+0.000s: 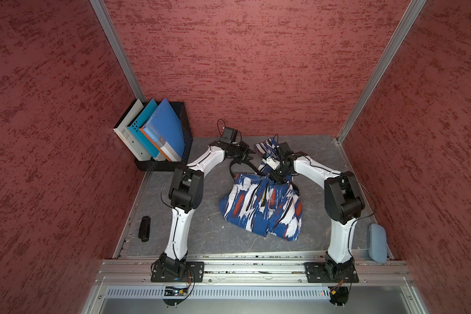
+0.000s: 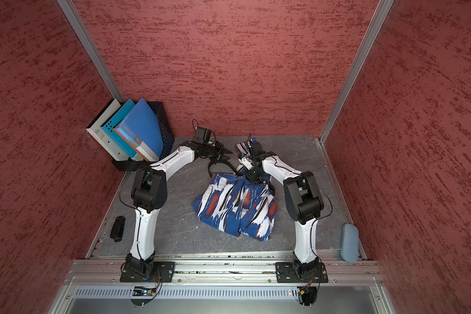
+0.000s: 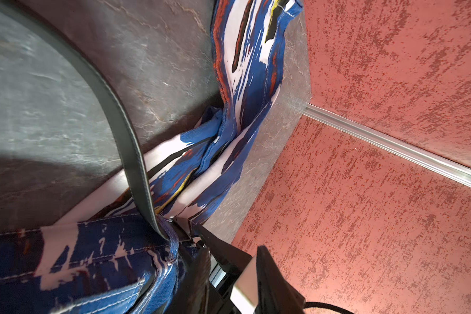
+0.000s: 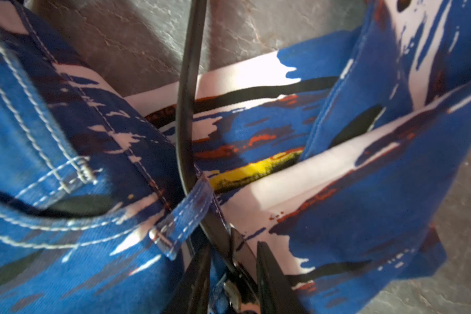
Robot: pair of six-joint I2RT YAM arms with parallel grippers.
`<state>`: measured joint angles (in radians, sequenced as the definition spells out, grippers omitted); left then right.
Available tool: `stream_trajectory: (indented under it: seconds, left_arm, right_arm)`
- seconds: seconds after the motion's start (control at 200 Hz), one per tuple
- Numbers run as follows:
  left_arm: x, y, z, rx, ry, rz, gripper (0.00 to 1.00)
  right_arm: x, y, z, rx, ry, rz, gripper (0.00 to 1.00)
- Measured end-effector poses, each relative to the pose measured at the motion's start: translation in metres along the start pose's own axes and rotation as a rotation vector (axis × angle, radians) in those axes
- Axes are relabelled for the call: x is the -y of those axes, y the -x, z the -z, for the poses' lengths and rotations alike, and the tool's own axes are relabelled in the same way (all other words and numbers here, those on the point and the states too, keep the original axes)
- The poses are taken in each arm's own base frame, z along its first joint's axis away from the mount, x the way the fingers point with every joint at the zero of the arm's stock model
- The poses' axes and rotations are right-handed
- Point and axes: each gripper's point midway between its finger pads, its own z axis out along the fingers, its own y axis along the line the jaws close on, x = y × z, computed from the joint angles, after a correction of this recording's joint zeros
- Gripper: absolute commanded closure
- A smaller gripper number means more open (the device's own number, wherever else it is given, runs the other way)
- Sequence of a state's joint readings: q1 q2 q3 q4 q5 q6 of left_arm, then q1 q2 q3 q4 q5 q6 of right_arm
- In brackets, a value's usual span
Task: Remove the belt from the trousers
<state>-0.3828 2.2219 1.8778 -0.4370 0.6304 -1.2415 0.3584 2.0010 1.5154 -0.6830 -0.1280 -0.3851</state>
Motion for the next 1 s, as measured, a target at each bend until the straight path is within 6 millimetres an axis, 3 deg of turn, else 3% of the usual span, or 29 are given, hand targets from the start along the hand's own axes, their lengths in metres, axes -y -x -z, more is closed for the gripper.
stream_trajectory:
  seconds: [0.215,0.346,0.581,0.842,1.002]
  left_arm:
    - [0.000,0.000,0.000,0.000,0.000,0.001,0.69]
    - [0.000,0.000,0.000,0.000,0.000,0.001,0.69]
    - [0.000,-0.001,0.000,-0.001,0.001,0.001,0.69]
    - [0.000,-0.002,-0.001,-0.003,0.002,0.000,0.69]
    - [0.000,-0.002,-0.001,-0.004,0.002,0.001,0.69]
  right_arm:
    - [0.004,-0.002,0.002,0.005,0.039,-0.045,0.77]
    - [0.009,0.002,0.002,0.022,0.077,-0.072,0.88]
    - [0.002,0.005,0.002,0.042,0.147,-0.091,0.90]
    - [-0.004,0.004,0.001,0.042,0.180,-0.102,0.68]
    - [-0.002,-0.004,-0.001,0.019,0.174,-0.112,0.65]
